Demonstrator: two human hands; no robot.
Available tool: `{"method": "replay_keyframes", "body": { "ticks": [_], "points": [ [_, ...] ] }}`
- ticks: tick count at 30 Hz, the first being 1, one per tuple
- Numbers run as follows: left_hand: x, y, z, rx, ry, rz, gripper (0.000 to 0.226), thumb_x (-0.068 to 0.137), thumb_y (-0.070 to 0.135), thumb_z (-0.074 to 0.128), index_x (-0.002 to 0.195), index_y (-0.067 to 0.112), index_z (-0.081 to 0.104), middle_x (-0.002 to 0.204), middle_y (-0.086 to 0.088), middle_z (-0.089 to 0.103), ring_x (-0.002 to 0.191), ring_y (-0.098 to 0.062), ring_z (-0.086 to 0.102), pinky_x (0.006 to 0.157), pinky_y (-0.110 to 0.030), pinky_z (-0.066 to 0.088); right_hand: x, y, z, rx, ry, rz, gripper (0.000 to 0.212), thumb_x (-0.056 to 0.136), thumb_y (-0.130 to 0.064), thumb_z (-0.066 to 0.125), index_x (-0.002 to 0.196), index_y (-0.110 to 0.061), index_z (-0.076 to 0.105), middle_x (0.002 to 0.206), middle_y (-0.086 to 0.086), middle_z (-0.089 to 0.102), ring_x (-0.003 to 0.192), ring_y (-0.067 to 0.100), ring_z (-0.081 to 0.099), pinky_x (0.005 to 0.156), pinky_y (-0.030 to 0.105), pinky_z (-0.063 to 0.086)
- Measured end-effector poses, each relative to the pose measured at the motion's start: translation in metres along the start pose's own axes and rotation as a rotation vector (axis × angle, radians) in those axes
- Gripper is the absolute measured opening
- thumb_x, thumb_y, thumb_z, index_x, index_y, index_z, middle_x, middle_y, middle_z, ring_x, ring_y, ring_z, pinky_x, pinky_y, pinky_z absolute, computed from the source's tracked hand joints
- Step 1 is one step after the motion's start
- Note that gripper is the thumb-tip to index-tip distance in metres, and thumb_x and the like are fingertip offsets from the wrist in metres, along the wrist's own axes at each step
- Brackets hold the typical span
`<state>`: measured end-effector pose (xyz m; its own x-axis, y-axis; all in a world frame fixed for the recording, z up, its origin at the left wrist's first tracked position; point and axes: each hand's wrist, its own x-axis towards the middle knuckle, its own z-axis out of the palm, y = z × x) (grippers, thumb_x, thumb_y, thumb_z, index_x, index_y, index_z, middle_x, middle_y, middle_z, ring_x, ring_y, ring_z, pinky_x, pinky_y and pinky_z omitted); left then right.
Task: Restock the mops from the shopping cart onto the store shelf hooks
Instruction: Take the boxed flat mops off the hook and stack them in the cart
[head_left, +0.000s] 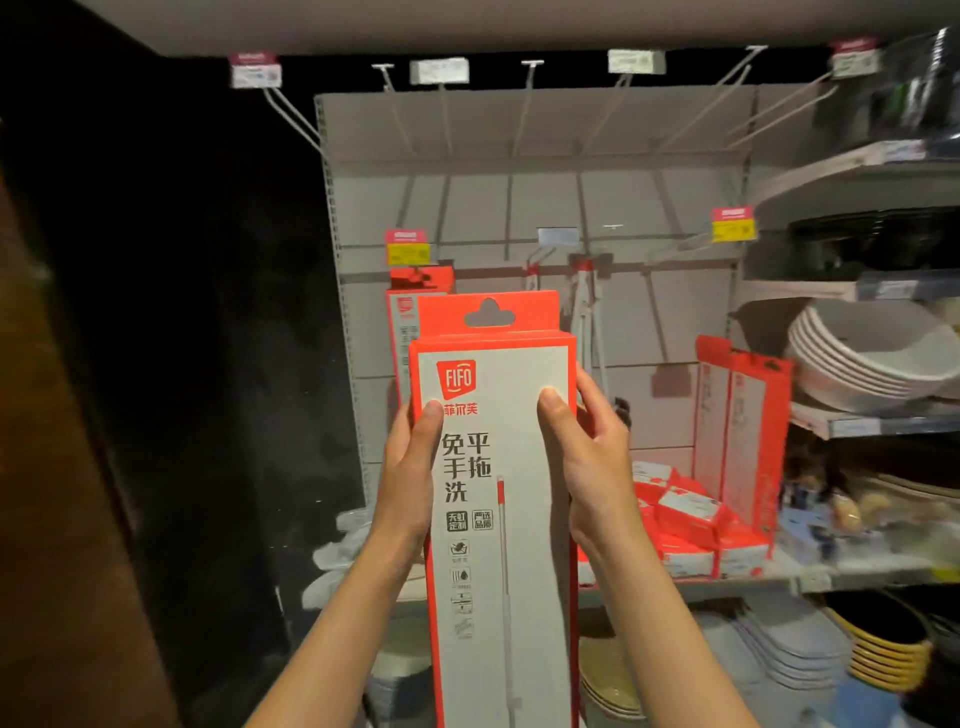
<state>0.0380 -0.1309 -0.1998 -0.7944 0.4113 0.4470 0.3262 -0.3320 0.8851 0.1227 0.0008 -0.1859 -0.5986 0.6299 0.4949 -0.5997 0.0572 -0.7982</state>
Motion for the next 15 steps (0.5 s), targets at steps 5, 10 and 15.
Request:
{"method": "replay_keyframes", "body": {
  "ticks": [5, 10, 15],
  "points": [
    [0.008, 0.001, -0.049, 0.042, 0.057, 0.025, 0.058, 0.09, 0.054, 0.047, 0.134, 0.016, 0.052, 0.101, 0.001, 0.076, 0.087, -0.024, 0.075, 0.074, -0.033, 0.061, -0.001, 0.022, 0.047, 0.017, -0.06, 0.033, 0.05, 0.095, -0.022, 0.066, 0.143, -0.021, 0.053, 0.126, 0.005, 0.07, 0.115, 0.023, 0.067, 0.099, 0.051, 0.053],
    [0.02, 0.0, -0.072, 0.088, 0.141, 0.054, 0.056, 0.089, 0.054, 0.048, 0.125, 0.012, 0.056, 0.093, 0.004, 0.076, 0.078, -0.016, 0.075, 0.065, -0.023, 0.059, 0.008, 0.036, 0.075, 0.033, -0.087, 0.045, 0.044, 0.098, -0.015, 0.061, 0.142, -0.016, 0.054, 0.122, 0.006, 0.072, 0.113, 0.025, 0.068, 0.098, 0.047, 0.055],
    [0.039, -0.007, -0.079, 0.111, 0.183, 0.052, 0.056, 0.087, 0.058, 0.049, 0.12, 0.015, 0.059, 0.094, 0.003, 0.076, 0.08, -0.018, 0.075, 0.063, -0.022, 0.057, 0.029, 0.053, 0.083, 0.053, -0.117, 0.049, 0.043, 0.099, -0.014, 0.059, 0.142, -0.018, 0.055, 0.12, 0.002, 0.073, 0.113, 0.023, 0.068, 0.094, 0.039, 0.057]
  ]
}}
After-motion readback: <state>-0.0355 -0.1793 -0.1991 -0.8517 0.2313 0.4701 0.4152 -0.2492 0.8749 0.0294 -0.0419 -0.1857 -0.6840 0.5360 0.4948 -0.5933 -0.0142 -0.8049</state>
